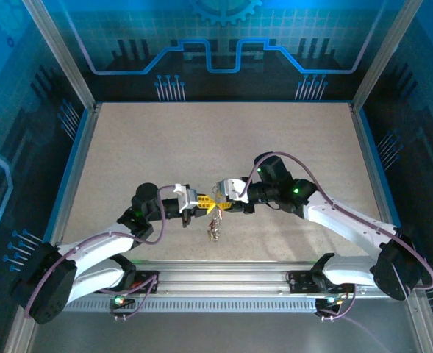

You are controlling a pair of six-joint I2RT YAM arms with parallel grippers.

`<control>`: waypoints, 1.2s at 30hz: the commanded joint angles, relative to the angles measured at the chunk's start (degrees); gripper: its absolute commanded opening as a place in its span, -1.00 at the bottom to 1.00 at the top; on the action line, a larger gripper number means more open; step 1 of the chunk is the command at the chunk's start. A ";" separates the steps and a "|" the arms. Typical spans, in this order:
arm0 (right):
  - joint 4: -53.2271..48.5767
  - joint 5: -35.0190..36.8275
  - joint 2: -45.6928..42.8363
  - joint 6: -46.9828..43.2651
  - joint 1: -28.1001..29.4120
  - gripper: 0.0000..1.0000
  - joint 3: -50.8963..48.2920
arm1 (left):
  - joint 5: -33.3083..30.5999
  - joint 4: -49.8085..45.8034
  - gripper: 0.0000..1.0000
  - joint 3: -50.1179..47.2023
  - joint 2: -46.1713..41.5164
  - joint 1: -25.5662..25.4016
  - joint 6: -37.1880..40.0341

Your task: Put the keys on the keyring

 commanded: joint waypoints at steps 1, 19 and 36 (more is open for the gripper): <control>-0.15 0.30 0.35 0.53 0.42 -0.63 0.62 | 1.62 6.15 -1.00 0.62 0.33 0.40 -1.01; -0.07 -0.05 0.40 0.36 0.22 -0.92 0.47 | 1.49 19.54 -0.87 -1.31 6.32 0.27 -6.08; -9.82 2.76 1.70 -3.50 0.42 -1.00 5.23 | -0.69 -29.90 -0.45 8.20 -5.91 0.27 17.52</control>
